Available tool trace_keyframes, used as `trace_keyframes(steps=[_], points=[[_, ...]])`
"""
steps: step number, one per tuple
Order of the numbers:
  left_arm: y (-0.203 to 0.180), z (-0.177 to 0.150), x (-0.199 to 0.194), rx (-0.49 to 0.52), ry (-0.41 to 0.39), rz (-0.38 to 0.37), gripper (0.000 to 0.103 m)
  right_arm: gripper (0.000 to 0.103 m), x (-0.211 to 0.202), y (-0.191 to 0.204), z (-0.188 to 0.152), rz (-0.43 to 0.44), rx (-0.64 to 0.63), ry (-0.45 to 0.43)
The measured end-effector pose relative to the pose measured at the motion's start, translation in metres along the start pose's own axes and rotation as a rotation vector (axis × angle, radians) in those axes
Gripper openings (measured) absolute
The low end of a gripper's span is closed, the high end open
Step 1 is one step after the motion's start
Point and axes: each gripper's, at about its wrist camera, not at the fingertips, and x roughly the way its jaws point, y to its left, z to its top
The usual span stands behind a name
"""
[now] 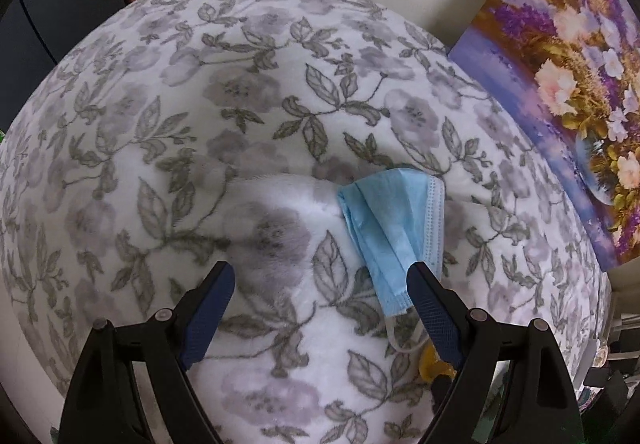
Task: Organize soft objects
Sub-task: 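Move both open tools back toward the blue mask and gold tin, then grasp the gold round tin with the right tool while the left tool grasps the blue mask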
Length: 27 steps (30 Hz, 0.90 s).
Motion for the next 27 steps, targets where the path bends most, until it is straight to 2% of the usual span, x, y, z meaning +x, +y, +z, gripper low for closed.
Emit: trace_keyframes(steps=[6,8,9,14,16,18,21,23,27], points=[[0.005,0.004,0.012,-0.007,0.020,0.010,0.088,0.096,0.019,0.018,0.003,0.012,-0.051,0.017],[0.006,0.004,0.013,-0.010,0.020,0.000,0.088,0.088,0.024,0.021,0.004,0.012,-0.058,0.016],[0.006,0.005,0.013,-0.008,0.020,-0.004,0.088,0.080,0.025,0.022,0.004,0.012,-0.058,0.016],[0.002,0.005,0.018,-0.024,0.034,-0.087,0.088,0.070,0.024,0.018,0.007,0.044,-0.038,-0.001],[-0.004,0.003,0.020,-0.009,0.038,-0.101,0.088,0.060,0.021,0.016,0.009,0.061,-0.031,-0.009],[-0.011,0.001,0.024,0.010,0.035,-0.104,0.088,0.054,0.018,0.014,0.009,0.074,-0.030,-0.010],[-0.019,-0.002,0.029,0.026,0.035,-0.133,0.086,0.053,0.018,0.014,0.011,0.086,-0.033,-0.008],[-0.023,-0.004,0.032,0.036,0.035,-0.139,0.076,0.052,0.017,0.010,0.011,0.094,-0.033,-0.006],[-0.027,-0.007,0.043,0.038,0.057,-0.177,0.042,0.052,0.017,0.007,0.009,0.105,-0.029,-0.006]])
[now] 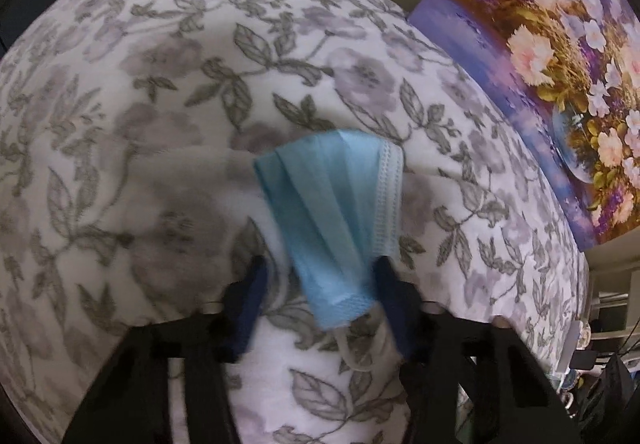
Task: Organize soft objects
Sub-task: 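Grasp the gold round tin with the right tool while the left tool grasps the blue mask, then carry the gold tin and blue mask into the tray and release both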
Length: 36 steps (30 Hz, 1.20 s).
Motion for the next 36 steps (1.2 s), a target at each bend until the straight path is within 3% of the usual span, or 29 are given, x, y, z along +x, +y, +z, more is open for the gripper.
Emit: trace_keyframes(steps=[1,4,7,20,36], points=[[0.001,-0.001,0.001,-0.003,0.001,-0.010,0.032,0.052,0.000,-0.001,0.000,0.004,0.002,0.000],[0.000,-0.002,0.000,-0.005,-0.011,-0.032,0.017,0.052,0.000,-0.002,-0.001,0.008,0.003,0.002],[0.001,-0.002,-0.004,-0.002,-0.020,-0.042,0.012,0.052,0.001,-0.002,-0.001,0.012,0.005,0.005],[-0.007,-0.013,-0.059,0.011,-0.082,-0.057,0.011,0.052,-0.019,-0.010,-0.010,-0.003,0.029,0.009],[-0.053,-0.088,-0.151,0.165,-0.212,-0.103,0.011,0.052,-0.125,-0.030,-0.048,-0.041,0.099,-0.092]])
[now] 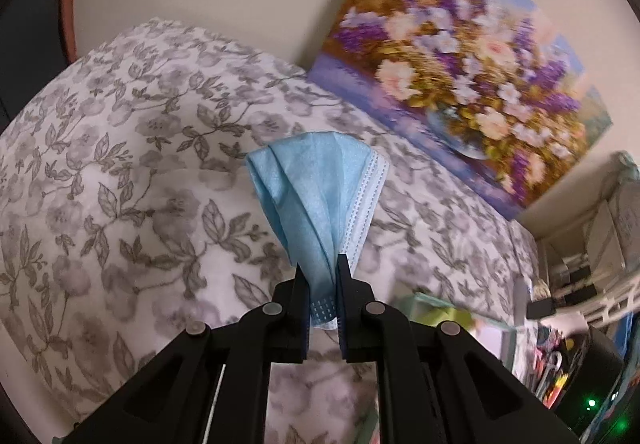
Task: Organize soft objects
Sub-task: 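Carry the gold tin and blue mask into the tray and release both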
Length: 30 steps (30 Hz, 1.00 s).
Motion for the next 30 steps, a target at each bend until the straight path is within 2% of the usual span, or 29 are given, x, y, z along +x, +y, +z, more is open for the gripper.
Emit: trace_keyframes(steps=[5,10,14,22,27,30], points=[[-0.023,-0.024,-0.025,0.050,-0.032,-0.047,0.011,0.052,-0.027,-0.025,-0.027,-0.019,0.064,-0.014],[-0.052,-0.052,-0.037,0.140,-0.030,-0.072,0.011,0.052,-0.050,-0.050,-0.050,-0.042,0.129,-0.027],[-0.078,-0.074,-0.039,0.220,-0.008,-0.101,0.011,0.052,-0.061,-0.074,-0.066,-0.045,0.196,-0.018],[-0.124,-0.111,-0.044,0.365,0.027,-0.150,0.011,0.052,-0.078,-0.128,-0.087,-0.111,0.329,-0.007],[-0.139,-0.126,-0.034,0.402,0.101,-0.195,0.011,0.052,-0.087,-0.169,-0.098,-0.166,0.434,-0.014],[-0.148,-0.135,-0.024,0.435,0.138,-0.183,0.011,0.053,-0.088,-0.192,-0.104,-0.199,0.491,-0.003]])
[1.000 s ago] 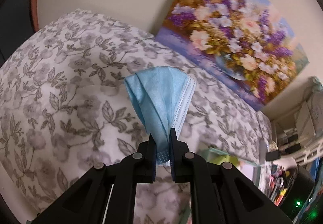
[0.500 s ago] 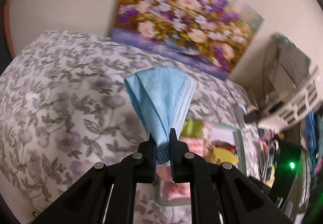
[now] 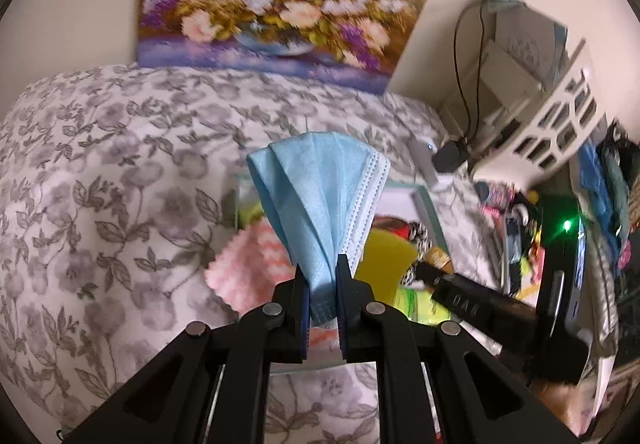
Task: Organize soft objects
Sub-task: 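Carry the gold tin and blue mask into the tray and release both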
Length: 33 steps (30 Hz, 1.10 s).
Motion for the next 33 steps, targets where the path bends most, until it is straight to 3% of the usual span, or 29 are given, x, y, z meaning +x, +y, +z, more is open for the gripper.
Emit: trace_keyframes(steps=[8,11,14,16,18,20,23,30,32,33], points=[[-0.006,-0.017,0.060,0.001,0.195,0.025,0.011,0.053,0.034,-0.024,-0.001,-0.092,0.031,0.103],[-0.003,-0.022,0.079,-0.004,0.253,0.072,0.011,0.053,0.041,-0.027,-0.002,-0.096,0.035,0.118],[0.002,-0.023,0.083,-0.026,0.286,0.087,0.020,0.053,0.045,-0.028,-0.003,-0.090,0.037,0.134],[0.003,-0.023,0.080,-0.035,0.283,0.082,0.040,0.054,0.045,-0.026,-0.003,-0.089,0.036,0.135],[0.003,-0.021,0.074,-0.037,0.264,0.076,0.048,0.057,0.041,-0.025,-0.002,-0.089,0.034,0.128],[0.004,-0.019,0.068,-0.037,0.248,0.070,0.050,0.063,0.037,-0.024,-0.001,-0.087,0.031,0.114],[0.006,-0.015,0.062,-0.045,0.233,0.077,0.053,0.064,0.033,-0.023,0.001,-0.081,0.030,0.105],[0.015,-0.006,0.050,-0.064,0.181,0.123,0.073,0.069,0.027,-0.020,0.002,-0.086,0.014,0.096],[0.019,-0.005,0.047,-0.066,0.165,0.153,0.082,0.077,0.025,-0.017,0.002,-0.086,0.003,0.094],[0.021,-0.005,0.047,-0.064,0.156,0.176,0.087,0.088,0.024,-0.016,0.001,-0.092,-0.002,0.093]])
